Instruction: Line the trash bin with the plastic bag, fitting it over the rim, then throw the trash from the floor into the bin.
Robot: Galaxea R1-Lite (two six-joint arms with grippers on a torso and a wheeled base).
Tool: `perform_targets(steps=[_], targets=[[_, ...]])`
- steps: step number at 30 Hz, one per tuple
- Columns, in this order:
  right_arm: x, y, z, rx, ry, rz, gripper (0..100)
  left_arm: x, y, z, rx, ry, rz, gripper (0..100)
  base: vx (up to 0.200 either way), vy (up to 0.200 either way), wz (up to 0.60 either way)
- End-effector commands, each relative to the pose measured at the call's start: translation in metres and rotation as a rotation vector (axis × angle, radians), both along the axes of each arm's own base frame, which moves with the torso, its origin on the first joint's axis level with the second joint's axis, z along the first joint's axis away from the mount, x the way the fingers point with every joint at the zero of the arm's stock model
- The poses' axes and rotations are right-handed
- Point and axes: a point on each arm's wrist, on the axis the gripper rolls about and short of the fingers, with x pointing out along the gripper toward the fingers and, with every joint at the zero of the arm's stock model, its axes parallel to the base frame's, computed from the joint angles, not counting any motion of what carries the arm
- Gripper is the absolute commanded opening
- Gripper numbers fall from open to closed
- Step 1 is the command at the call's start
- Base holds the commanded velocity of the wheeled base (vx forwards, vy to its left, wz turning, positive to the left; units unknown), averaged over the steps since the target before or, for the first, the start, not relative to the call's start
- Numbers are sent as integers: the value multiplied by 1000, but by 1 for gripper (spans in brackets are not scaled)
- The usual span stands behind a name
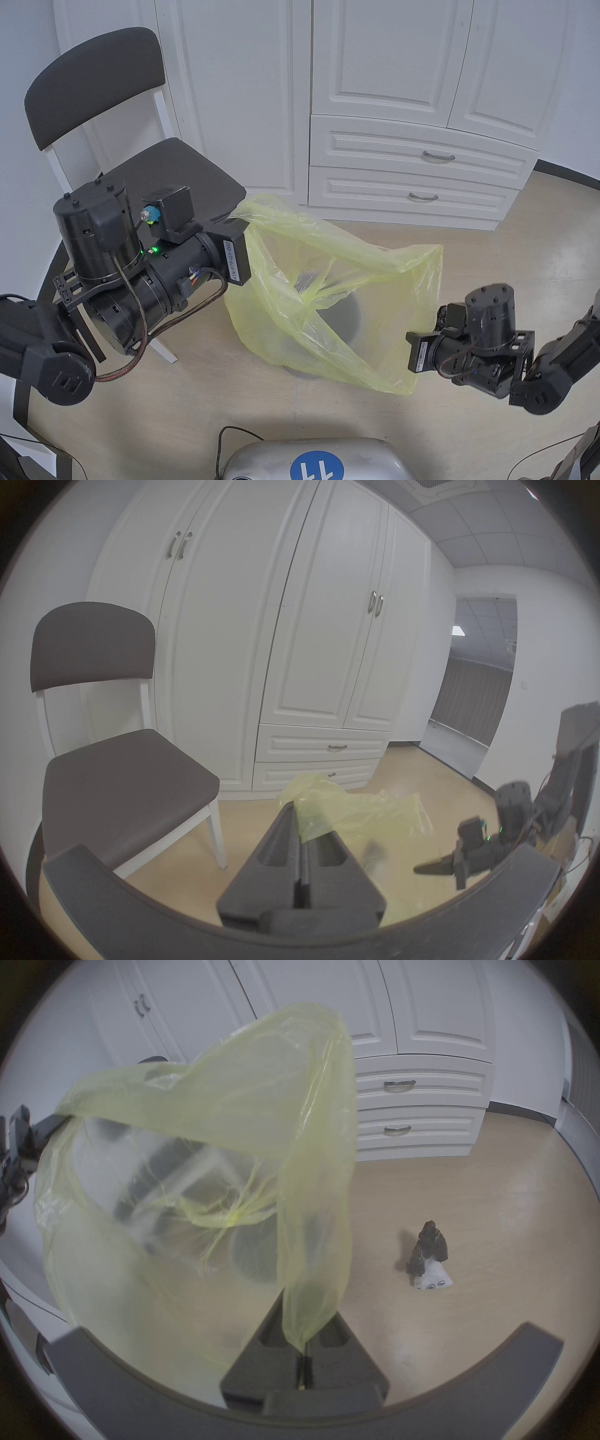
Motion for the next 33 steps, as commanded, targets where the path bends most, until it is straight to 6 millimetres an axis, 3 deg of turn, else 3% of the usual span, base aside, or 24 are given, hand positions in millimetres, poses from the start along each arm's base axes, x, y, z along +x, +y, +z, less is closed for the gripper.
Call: perform_targets(steps=[1,3,15,26,33], targets=[[14,-2,106,57,-85,-33,0,20,19,-23,111,36,54,0,0,0,0],[14,-2,111,60,-91,-31,0,26,26,-32,157,47,54,0,0,0,0],[10,-2,103,43,-72,-25,0,42,24,-56,238,86,62,0,0,0,0],[12,1,90,8,-37,-19,0,49,22,-60,239,91,74,0,0,0,0],[18,-9,89,-26,-42,-56,0,70,44,-53,226,80,177,0,0,0,0]])
